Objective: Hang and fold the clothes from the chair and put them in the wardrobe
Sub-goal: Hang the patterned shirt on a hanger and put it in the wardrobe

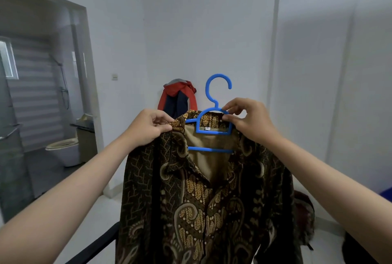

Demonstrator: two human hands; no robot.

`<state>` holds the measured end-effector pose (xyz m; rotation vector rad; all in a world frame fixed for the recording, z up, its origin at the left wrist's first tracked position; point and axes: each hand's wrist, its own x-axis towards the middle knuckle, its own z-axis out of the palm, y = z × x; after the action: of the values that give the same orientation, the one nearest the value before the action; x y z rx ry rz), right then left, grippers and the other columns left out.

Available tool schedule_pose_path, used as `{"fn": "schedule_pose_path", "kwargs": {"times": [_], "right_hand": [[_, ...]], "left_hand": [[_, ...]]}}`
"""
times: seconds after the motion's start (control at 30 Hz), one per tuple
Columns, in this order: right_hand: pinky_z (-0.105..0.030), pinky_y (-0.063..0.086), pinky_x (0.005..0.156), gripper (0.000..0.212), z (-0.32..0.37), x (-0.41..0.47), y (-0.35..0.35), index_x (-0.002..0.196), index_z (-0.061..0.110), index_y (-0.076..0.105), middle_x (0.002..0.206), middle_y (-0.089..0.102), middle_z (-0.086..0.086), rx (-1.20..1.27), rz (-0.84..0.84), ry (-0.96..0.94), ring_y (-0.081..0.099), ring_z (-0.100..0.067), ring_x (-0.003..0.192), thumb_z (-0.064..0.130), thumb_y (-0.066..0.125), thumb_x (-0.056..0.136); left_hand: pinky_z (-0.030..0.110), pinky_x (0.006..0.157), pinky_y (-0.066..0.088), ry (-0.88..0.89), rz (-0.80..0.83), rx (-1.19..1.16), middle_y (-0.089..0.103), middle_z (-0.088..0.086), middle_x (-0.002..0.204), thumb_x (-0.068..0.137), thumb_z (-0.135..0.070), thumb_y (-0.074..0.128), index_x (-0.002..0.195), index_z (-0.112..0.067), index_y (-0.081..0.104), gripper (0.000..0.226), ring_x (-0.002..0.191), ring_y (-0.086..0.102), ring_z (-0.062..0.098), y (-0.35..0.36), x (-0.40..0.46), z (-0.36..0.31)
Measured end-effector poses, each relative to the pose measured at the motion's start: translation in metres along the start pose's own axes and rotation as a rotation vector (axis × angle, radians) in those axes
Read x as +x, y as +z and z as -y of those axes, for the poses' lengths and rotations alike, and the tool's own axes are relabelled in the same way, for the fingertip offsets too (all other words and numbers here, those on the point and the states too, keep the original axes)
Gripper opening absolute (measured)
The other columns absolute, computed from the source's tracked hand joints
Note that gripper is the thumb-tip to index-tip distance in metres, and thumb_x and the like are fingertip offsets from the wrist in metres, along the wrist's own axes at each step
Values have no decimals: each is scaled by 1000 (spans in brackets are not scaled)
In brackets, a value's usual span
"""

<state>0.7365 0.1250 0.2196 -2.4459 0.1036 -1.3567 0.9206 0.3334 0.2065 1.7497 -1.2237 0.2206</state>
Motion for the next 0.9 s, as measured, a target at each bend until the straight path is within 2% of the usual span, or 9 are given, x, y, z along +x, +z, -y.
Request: {"fn": "schedule_pose_path", "kwargs": {"times": [0.1, 0.17, 0.3, 0.37, 0.43, 0.53, 0.67, 0.83, 0.9], "right_hand": [[-3, 38, 65, 16, -7, -2, 3, 88, 26, 68, 76, 64, 16, 28, -21, 34, 59, -4, 77, 17, 76, 78], [-5, 40, 69, 19, -7, -4, 7, 93, 25, 67, 81, 64, 15, 50, -54, 13, 60, -2, 77, 15, 75, 79], [-26, 46, 79, 35, -10, -9, 22, 114, 20, 66, 101, 66, 3, -72, -120, -201, 58, -13, 87, 17, 73, 80], [-34, 47, 75, 31, -14, -8, 28, 111, 18, 69, 100, 66, -4, -171, -185, -255, 57, -20, 87, 13, 71, 80], [-40, 48, 64, 25, -20, -3, 30, 103, 14, 73, 87, 66, -7, -251, -250, -302, 58, -27, 76, 9, 67, 80], [-40, 50, 57, 20, -26, 6, 26, 97, 10, 75, 79, 65, -8, -244, -199, -269, 58, -28, 71, 3, 68, 80], [-33, 48, 67, 22, -27, 14, 24, 98, 13, 76, 86, 66, -8, -123, -115, -136, 57, -20, 76, 2, 69, 81], [-24, 48, 66, 22, -20, 20, 25, 97, 14, 76, 82, 67, -3, -30, -66, -138, 55, -14, 69, 2, 72, 79], [-27, 49, 67, 22, -17, 20, 28, 99, 15, 75, 84, 67, -2, -35, -69, -104, 57, -15, 72, 4, 71, 81]], "left_hand": [[4, 70, 46, -8, -35, -7, 67, -28, 65, 79, 4, 69, 74, -33, 66, 37, 66, 62, -9, 4, 1, 0], [4, 67, 46, -5, -69, -37, 66, -28, 63, 79, 6, 67, 73, -29, 66, 36, 64, 62, -10, 9, 3, 0], [12, 71, 50, -6, -137, -74, 69, -19, 64, 79, 6, 68, 73, -29, 69, 35, 66, 65, -3, 20, 9, 3], [17, 74, 51, -6, -136, -85, 70, -14, 71, 78, 5, 69, 74, -29, 69, 35, 70, 65, 2, 24, 12, 4], [12, 72, 49, -4, -90, -85, 70, -16, 68, 78, 6, 68, 74, -30, 68, 36, 69, 64, -1, 28, 12, 3], [9, 74, 46, 8, -16, -14, 69, -14, 79, 82, 1, 67, 79, -33, 67, 34, 73, 62, -6, 32, 11, 0], [16, 87, 49, 72, 98, -39, 71, -7, 98, 86, -11, 64, 100, -26, 69, 21, 93, 66, 3, 37, 13, -12], [36, 84, 53, 86, -60, -46, 73, 2, 91, 76, -17, 76, 94, -38, 70, 29, 89, 67, 22, 55, 26, -14], [30, 82, 54, 84, -103, -48, 73, -2, 90, 75, -17, 77, 98, -33, 72, 28, 87, 67, 17, 61, 29, -13]]}}
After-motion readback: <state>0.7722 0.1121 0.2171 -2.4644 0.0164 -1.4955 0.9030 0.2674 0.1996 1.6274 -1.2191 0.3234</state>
